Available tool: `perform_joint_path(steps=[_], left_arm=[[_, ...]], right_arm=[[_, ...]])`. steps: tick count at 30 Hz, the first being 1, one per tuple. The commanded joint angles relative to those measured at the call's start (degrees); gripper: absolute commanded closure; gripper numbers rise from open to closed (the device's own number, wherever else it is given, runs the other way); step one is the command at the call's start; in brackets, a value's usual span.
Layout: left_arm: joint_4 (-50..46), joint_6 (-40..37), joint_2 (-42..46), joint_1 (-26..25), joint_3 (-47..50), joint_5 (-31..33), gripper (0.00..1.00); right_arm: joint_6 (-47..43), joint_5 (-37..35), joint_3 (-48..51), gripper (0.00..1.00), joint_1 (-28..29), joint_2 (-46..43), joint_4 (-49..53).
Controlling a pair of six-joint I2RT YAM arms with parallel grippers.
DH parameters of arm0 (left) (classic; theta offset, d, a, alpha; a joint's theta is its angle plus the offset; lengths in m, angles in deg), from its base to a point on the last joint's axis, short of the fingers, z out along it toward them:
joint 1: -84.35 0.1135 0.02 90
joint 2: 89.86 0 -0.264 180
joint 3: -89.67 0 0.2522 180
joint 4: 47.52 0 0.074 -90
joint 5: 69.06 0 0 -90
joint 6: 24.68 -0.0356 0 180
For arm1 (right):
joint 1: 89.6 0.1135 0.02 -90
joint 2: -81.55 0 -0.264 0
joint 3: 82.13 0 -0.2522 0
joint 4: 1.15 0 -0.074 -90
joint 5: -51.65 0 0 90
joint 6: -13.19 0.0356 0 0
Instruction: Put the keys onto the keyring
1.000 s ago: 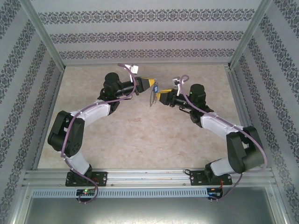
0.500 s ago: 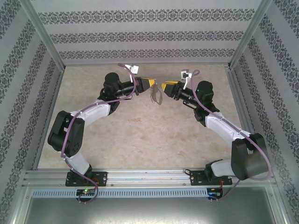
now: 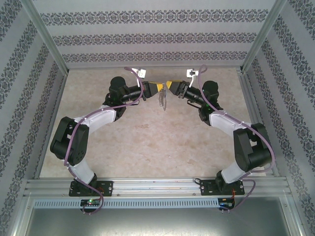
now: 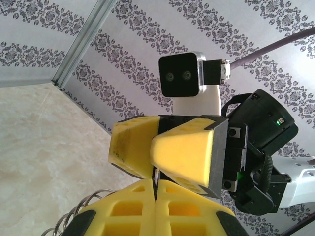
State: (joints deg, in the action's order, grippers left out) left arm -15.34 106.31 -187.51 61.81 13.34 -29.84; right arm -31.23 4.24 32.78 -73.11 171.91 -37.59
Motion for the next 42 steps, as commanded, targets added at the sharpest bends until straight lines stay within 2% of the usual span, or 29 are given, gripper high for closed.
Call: perform_joint_path(steps=[1, 16, 18, 21, 23, 25, 29, 30, 32, 35, 37, 42], left_arm=[[4.52, -0.27, 2.11, -0.70, 0.24, -1.07, 1.00], [4.54, -0.01, 1.58, -0.66, -0.26, -0.87, 1.00], [4.52, -0.01, 1.58, -0.66, -0.21, -0.88, 1.00], [4.41, 0.02, 1.66, -0.66, -0.33, -0.93, 1.00], [4.31, -0.12, 1.75, -0.69, -0.19, -0.93, 1.00], [4.17, -0.15, 1.89, -0.66, -0.28, -0.97, 1.00], [2.74, -0.77, 2.26, -0.57, -0.50, -1.19, 0.97], [1.70, -1.53, 2.57, -0.48, -0.60, -1.21, 0.89], [-0.12, -2.74, 3.39, -0.09, -0.54, -1.15, 0.82], [-3.04, -4.76, 4.67, 0.56, -0.84, -1.69, 0.71], [-5.68, -6.25, 5.11, 0.92, -1.49, -2.46, 0.67], [-11.45, -9.57, 5.43, 1.34, -3.29, -4.18, 0.60]], right_arm=[[1.46, 2.01, -2.02, 0.63, 1.18, 0.65, -4.65], [1.43, 3.25, -1.83, 0.69, 2.38, 1.33, -5.09], [1.35, 3.47, -1.45, 0.76, 2.34, 1.12, -5.09], [1.15, 3.17, -0.79, 0.80, 2.19, 0.70, -4.91], [1.07, 3.11, -0.39, 0.87, 2.05, 0.48, -4.83], [0.92, 3.22, -0.20, 0.99, 1.55, 0.29, -4.59], [-0.87, 4.27, -0.92, 1.00, 0.41, -0.34, -1.86], [-2.25, 5.02, -1.46, 1.00, 0.00, -0.76, 0.27], [-6.70, 6.92, -3.75, 1.00, -0.54, -1.81, 6.97], [-17.58, 9.45, -8.80, 1.00, -0.54, -3.58, 23.11], [-25.42, 10.89, -12.48, 1.00, -0.65, -4.05, 34.11], [-39.86, 14.01, -21.03, 1.00, -1.18, -3.12, 54.31]])
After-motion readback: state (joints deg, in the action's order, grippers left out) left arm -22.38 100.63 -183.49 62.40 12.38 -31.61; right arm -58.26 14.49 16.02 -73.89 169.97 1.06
